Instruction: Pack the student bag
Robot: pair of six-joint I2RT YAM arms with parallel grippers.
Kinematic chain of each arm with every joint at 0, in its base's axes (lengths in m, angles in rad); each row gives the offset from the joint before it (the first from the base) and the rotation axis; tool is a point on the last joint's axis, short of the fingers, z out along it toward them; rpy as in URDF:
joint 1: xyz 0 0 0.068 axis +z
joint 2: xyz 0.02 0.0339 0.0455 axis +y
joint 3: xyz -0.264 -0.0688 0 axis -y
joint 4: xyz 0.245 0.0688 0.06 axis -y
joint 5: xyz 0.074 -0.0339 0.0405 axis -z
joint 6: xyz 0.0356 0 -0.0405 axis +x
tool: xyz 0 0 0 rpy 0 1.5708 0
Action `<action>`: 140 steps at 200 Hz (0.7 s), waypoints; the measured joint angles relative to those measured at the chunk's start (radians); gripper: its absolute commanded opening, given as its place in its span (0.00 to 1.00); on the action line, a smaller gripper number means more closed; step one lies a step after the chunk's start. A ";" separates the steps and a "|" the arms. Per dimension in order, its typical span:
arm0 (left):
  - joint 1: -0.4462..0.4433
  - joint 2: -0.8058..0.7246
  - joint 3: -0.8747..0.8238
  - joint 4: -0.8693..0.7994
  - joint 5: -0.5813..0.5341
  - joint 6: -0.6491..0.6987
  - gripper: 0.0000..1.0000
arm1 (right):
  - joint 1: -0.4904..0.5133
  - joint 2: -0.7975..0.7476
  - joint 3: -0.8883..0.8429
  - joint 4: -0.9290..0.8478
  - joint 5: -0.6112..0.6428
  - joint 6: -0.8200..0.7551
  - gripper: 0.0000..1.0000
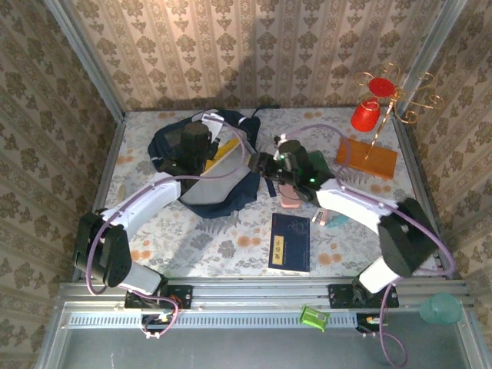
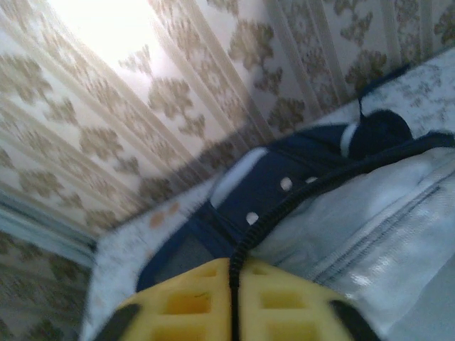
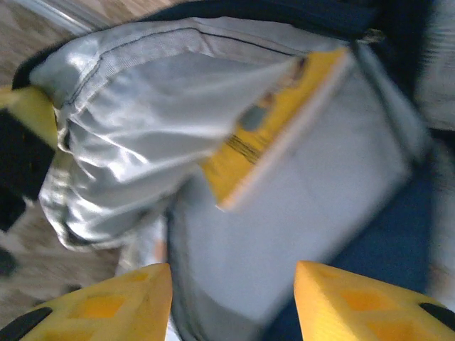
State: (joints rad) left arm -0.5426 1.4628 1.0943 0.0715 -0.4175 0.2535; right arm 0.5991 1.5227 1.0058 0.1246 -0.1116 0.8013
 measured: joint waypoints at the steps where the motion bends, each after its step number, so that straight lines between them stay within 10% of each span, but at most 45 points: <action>1: 0.000 0.000 0.000 -0.003 0.000 -0.006 0.36 | 0.000 -0.009 -0.004 -0.017 0.001 -0.009 0.53; 38: -0.049 -0.063 -0.074 -0.142 0.104 -0.263 0.77 | -0.003 -0.204 -0.103 -0.421 0.064 -0.199 0.68; 89: -0.240 -0.283 -0.287 -0.134 0.280 -0.596 0.81 | -0.003 -0.365 -0.272 -0.703 0.130 -0.227 0.77; 140: -0.464 -0.164 -0.373 -0.158 0.426 -0.809 0.75 | 0.004 -0.405 -0.423 -0.712 0.139 -0.176 0.76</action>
State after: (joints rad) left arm -1.0069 1.2991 0.7208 -0.0868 0.0086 -0.5556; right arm 0.6033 1.1179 0.5827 -0.5877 0.0273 0.6254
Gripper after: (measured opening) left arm 0.756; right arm 0.770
